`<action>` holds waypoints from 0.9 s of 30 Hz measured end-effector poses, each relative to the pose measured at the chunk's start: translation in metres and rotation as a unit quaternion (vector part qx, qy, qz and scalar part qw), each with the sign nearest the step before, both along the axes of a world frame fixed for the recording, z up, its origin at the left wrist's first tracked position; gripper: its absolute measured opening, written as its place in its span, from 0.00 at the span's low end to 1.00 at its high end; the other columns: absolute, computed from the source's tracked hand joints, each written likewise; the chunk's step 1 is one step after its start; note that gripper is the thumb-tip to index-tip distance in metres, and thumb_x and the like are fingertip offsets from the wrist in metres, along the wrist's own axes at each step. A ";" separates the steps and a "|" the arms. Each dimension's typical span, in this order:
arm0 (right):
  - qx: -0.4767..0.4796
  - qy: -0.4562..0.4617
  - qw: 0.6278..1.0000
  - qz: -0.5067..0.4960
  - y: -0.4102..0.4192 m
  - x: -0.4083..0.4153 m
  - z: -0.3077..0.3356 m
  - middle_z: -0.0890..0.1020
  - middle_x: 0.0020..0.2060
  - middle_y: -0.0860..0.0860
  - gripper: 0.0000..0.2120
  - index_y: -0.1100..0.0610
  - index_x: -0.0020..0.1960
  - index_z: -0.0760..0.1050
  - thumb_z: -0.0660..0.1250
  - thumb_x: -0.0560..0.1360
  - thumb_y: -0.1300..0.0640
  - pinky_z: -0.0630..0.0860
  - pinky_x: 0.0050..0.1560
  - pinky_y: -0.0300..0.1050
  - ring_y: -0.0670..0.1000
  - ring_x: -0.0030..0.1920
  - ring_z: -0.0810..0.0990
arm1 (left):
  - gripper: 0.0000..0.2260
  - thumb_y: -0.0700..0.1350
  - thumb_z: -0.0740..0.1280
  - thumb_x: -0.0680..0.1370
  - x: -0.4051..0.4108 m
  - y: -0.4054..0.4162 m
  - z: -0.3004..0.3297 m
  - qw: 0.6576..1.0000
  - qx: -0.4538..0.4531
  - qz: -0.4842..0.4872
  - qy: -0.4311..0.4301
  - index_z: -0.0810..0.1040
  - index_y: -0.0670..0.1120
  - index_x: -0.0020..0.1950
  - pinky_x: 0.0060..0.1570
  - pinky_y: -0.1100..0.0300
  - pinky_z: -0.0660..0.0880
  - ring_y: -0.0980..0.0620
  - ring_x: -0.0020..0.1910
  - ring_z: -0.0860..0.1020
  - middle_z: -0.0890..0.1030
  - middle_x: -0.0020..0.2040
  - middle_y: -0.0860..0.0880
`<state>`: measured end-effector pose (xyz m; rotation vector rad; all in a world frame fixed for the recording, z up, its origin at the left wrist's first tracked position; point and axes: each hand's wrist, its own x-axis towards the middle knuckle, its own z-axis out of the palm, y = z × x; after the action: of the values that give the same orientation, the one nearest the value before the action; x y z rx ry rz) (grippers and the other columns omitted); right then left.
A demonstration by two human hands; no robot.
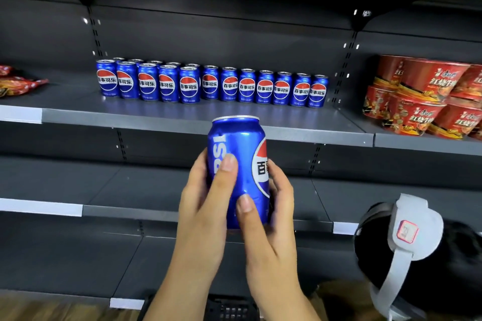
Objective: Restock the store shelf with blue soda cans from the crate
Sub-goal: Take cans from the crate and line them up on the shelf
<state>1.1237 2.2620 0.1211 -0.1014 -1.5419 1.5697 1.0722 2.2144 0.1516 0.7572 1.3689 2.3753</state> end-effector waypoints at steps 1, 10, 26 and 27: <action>0.020 -0.014 1.000 -0.011 -0.002 0.000 0.000 0.76 0.60 0.39 0.31 0.43 0.67 0.65 0.69 0.67 0.37 0.75 0.54 0.38 0.43 0.60 0.77 | 0.20 0.51 0.74 0.68 0.001 -0.001 0.001 1.000 0.006 -0.009 -0.003 0.78 0.45 0.56 0.35 0.62 0.78 0.52 0.41 0.82 0.84 0.46 0.47; 0.102 -0.020 0.994 -0.034 -0.011 0.002 0.006 0.70 0.65 0.47 0.30 0.39 0.68 0.63 0.69 0.69 0.40 0.75 0.56 0.39 0.49 0.63 0.75 | 0.17 0.54 0.73 0.63 -0.007 -0.011 -0.001 1.000 0.025 -0.006 -0.013 0.81 0.44 0.45 0.35 0.56 0.76 0.43 0.37 0.76 0.79 0.39 0.39; 0.048 -0.203 0.977 0.049 0.019 -0.073 0.033 0.84 0.47 0.48 0.28 0.56 0.57 0.74 0.76 0.58 0.56 0.80 0.50 0.44 0.45 0.47 0.83 | 0.18 0.59 0.67 0.63 -0.112 -0.011 -0.007 0.997 -0.006 0.046 0.066 0.78 0.44 0.38 0.35 0.62 0.75 0.54 0.34 0.77 0.80 0.32 0.51; 0.060 -0.205 0.976 0.029 0.023 -0.084 0.037 0.84 0.47 0.48 0.28 0.56 0.57 0.74 0.77 0.58 0.56 0.80 0.51 0.45 0.45 0.47 0.83 | 0.18 0.61 0.65 0.64 -0.123 -0.008 -0.006 0.993 -0.020 0.067 0.091 0.77 0.46 0.37 0.35 0.62 0.74 0.55 0.34 0.76 0.80 0.32 0.52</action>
<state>1.0401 2.2851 0.1586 -0.3333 -1.9705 1.5624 0.9490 2.2069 0.1459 0.9178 1.5821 2.4208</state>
